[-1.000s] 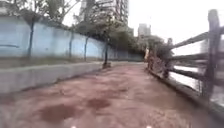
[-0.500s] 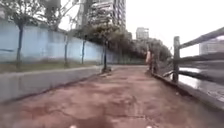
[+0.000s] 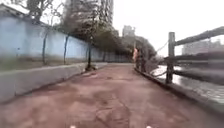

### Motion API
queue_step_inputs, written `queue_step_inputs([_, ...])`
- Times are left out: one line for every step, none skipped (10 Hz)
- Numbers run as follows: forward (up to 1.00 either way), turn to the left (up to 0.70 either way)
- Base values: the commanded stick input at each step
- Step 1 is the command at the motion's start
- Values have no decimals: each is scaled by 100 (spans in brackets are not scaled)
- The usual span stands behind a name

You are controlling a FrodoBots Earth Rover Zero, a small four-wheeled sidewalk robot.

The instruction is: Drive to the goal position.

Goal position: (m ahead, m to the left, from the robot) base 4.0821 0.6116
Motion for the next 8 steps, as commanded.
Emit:
queue_step_inputs([100, 8])
queue_step_inputs([100, 8])
queue_step_inputs([100, 8])
queue_step_inputs([100, 8])
queue_step_inputs([100, 8])
queue_step_inputs([100, 8])
queue_step_inputs([100, 8])
queue_step_inputs([100, 8])
